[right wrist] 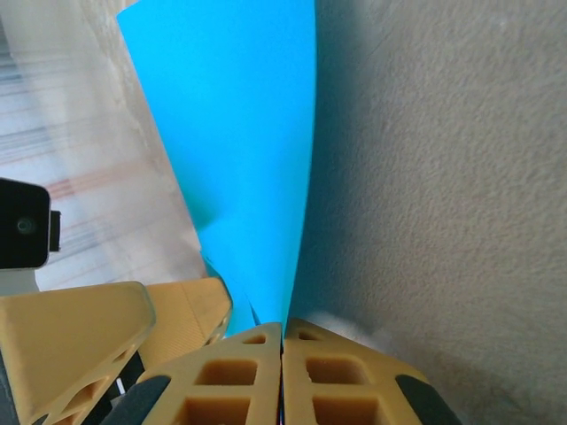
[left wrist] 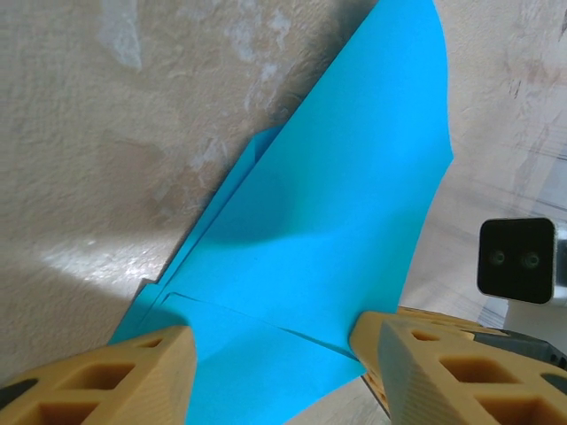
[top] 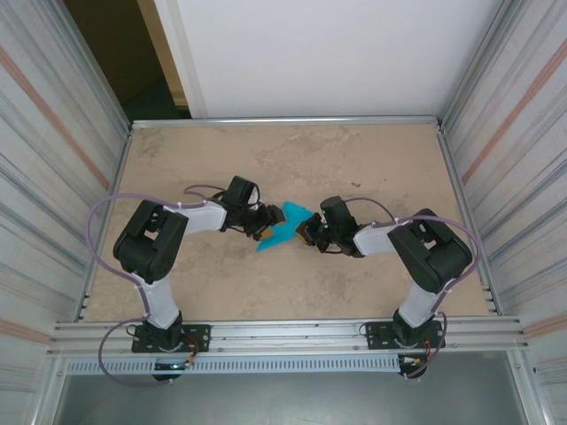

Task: Fold a paper plane with a square sheet of paper (pick it up from the middle)
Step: Fold the wing for the fifth time at the center of the table.

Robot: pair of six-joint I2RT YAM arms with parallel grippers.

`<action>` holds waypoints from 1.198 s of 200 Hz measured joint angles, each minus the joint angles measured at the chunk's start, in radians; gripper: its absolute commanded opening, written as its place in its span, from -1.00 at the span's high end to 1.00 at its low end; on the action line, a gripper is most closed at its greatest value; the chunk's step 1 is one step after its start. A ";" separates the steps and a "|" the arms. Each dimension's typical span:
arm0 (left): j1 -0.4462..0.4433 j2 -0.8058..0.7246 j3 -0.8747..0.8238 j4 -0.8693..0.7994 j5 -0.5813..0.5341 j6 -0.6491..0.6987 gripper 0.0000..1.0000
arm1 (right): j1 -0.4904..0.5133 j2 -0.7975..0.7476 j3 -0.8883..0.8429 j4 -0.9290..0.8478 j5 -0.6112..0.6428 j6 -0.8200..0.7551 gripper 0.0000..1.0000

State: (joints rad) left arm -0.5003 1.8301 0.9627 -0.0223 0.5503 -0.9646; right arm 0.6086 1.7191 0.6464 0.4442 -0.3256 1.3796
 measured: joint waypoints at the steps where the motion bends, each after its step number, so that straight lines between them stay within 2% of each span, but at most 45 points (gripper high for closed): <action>1: 0.000 -0.001 0.000 -0.002 0.000 0.000 -0.18 | 0.000 0.000 0.000 0.000 0.001 0.000 0.91; 32: 0.004 -0.050 0.000 -0.039 -0.020 0.052 -0.24 | 0.001 -0.038 0.001 -0.043 0.023 -0.012 0.95; 65: -0.007 -0.161 0.000 -0.051 -0.079 0.188 -0.30 | -0.009 -0.101 0.013 -0.125 0.042 -0.048 0.95; 114: -0.119 -0.254 -0.060 -0.012 -0.204 0.449 -0.32 | -0.076 -0.132 0.044 -0.211 0.034 -0.057 0.94; 166: -0.235 -0.248 -0.117 0.072 -0.321 0.714 -0.29 | -0.114 -0.138 0.095 -0.291 -0.011 -0.080 0.92; 239: -0.281 -0.161 -0.121 0.199 -0.427 1.008 -0.11 | -0.156 -0.143 0.133 -0.363 -0.066 -0.084 0.91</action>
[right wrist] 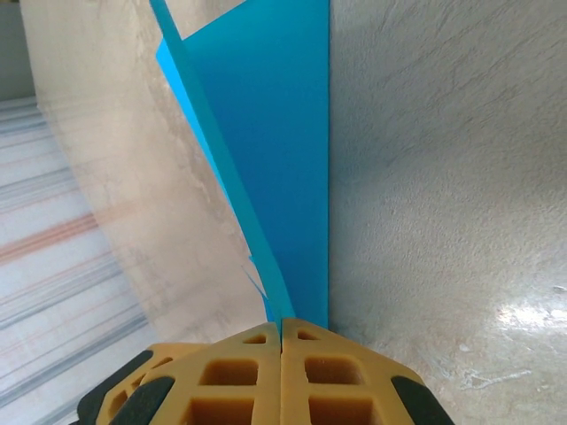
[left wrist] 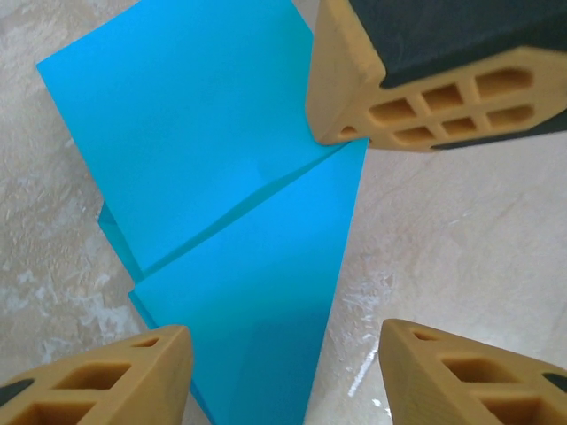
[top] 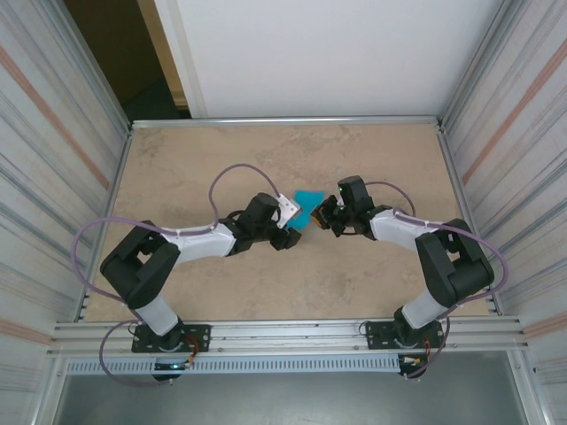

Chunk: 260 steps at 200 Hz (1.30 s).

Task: Fold a paper plane with a square sheet of paper (pick it up from the middle)
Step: Fold the wing for the fifth time at the center of the table.

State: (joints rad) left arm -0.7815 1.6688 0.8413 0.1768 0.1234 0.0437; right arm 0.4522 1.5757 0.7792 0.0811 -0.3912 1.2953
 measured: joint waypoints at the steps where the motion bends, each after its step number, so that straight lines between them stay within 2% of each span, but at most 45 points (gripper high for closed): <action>1: -0.001 0.002 0.000 0.001 0.000 0.005 -0.11 | 0.000 0.000 0.001 -0.001 0.000 -0.001 0.91; 73: -0.058 0.076 -0.010 0.077 -0.095 0.122 0.06 | -0.017 0.000 0.011 -0.027 -0.023 -0.002 0.90; 139: -0.079 0.084 -0.039 0.135 -0.171 0.155 0.07 | -0.029 0.000 0.012 -0.031 -0.040 0.002 0.88; 183: -0.090 0.091 -0.045 0.164 -0.201 0.163 0.26 | -0.029 0.000 0.014 -0.031 -0.055 0.005 0.84; 227: -0.091 0.104 -0.046 0.171 -0.207 0.162 0.44 | -0.032 0.000 0.016 -0.051 -0.056 0.006 0.57; 260: -0.091 0.106 -0.051 0.170 -0.203 0.162 0.54 | -0.039 0.000 0.016 -0.069 -0.056 0.006 0.17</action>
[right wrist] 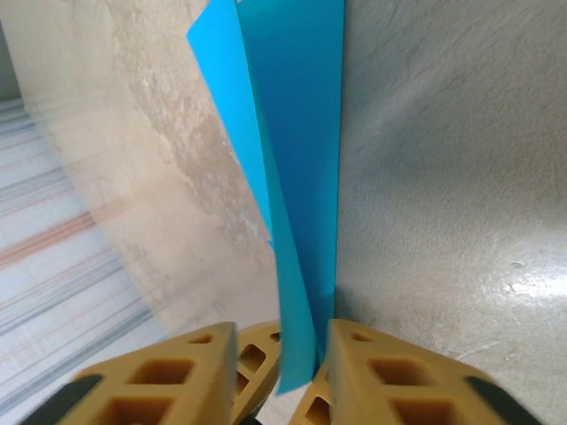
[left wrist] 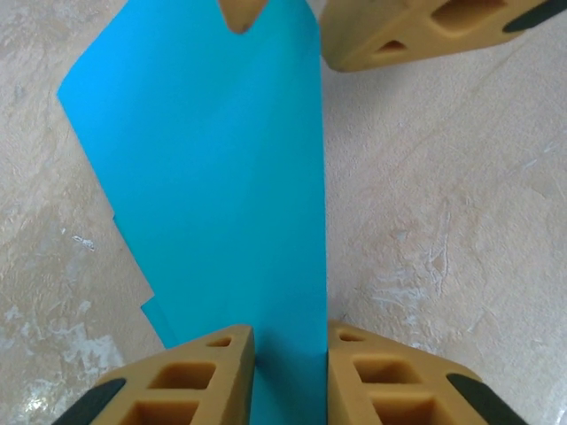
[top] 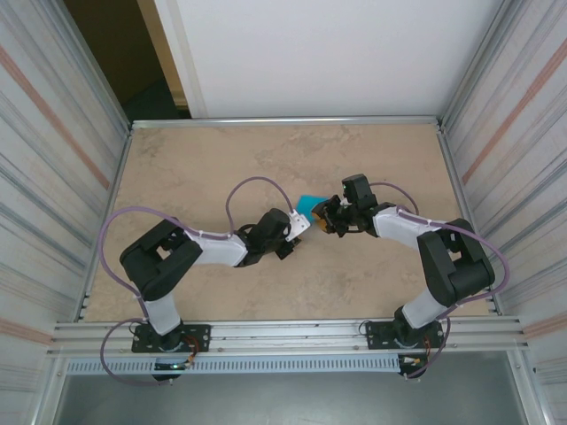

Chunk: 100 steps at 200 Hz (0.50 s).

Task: Fold a paper plane with a square sheet of paper (pick it up from the middle)
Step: Fold the wing for the fifth time at the center of the table.

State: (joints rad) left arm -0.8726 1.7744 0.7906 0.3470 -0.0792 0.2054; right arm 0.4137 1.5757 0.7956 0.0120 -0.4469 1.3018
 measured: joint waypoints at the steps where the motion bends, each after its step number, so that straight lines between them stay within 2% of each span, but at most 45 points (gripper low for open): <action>1: 0.000 0.000 0.000 0.000 0.000 0.000 0.55 | 0.000 0.000 0.000 -0.001 0.000 -0.001 0.16; 34: 0.000 0.014 0.000 0.000 0.012 0.000 0.59 | -0.015 0.000 0.001 -0.022 0.003 -0.015 -0.18; 100: 0.014 0.021 0.002 -0.018 0.100 -0.037 0.66 | -0.077 -0.032 0.004 -0.093 0.018 -0.068 -0.31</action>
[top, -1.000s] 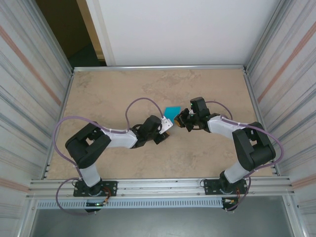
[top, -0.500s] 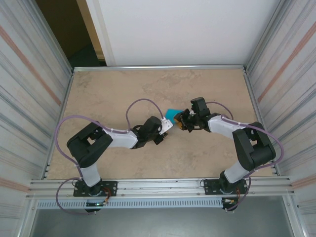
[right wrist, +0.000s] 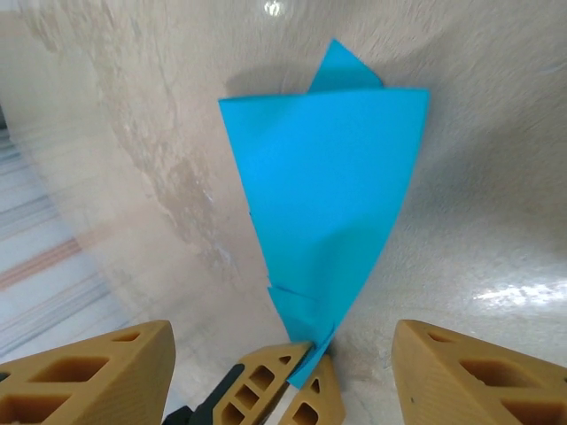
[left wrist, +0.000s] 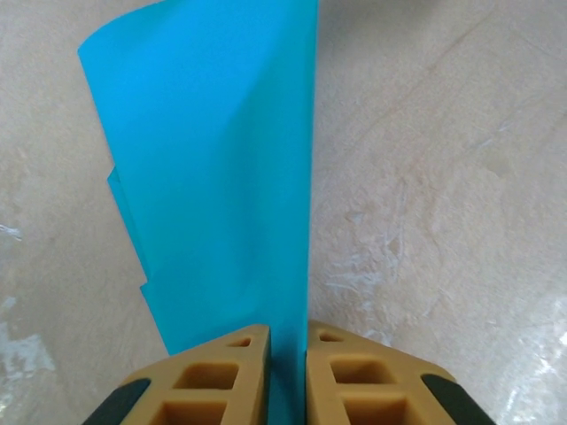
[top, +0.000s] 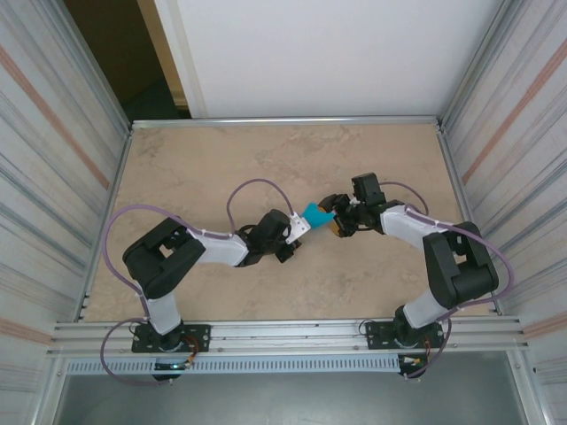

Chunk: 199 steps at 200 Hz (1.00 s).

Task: Fold a paper plane with a square sheet of paper (pick it up from the middle)
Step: Fold the wing for the fifth time at the center of the table.

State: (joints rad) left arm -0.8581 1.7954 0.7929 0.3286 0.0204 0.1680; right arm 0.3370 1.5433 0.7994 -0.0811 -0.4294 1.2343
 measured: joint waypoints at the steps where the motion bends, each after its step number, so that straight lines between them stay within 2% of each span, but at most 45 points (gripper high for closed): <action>1: 0.001 0.000 0.000 -0.001 0.002 0.000 0.66 | -0.001 0.000 0.000 -0.001 0.001 -0.001 -0.31; 65: 0.102 0.013 0.053 -0.087 0.216 -0.132 0.70 | -0.036 -0.066 -0.006 -0.046 0.047 -0.093 -0.38; 139: 0.191 0.034 0.084 -0.124 0.436 -0.370 0.74 | -0.034 -0.078 -0.028 -0.056 0.046 -0.292 -0.44; 199: 0.213 0.079 0.093 -0.123 0.537 -0.494 0.76 | 0.047 0.029 0.018 -0.064 0.035 -0.431 -0.45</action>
State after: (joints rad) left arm -0.6449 1.8744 0.8864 0.2058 0.5575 -0.3256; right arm 0.3836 1.5719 0.8173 -0.1448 -0.3946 0.8036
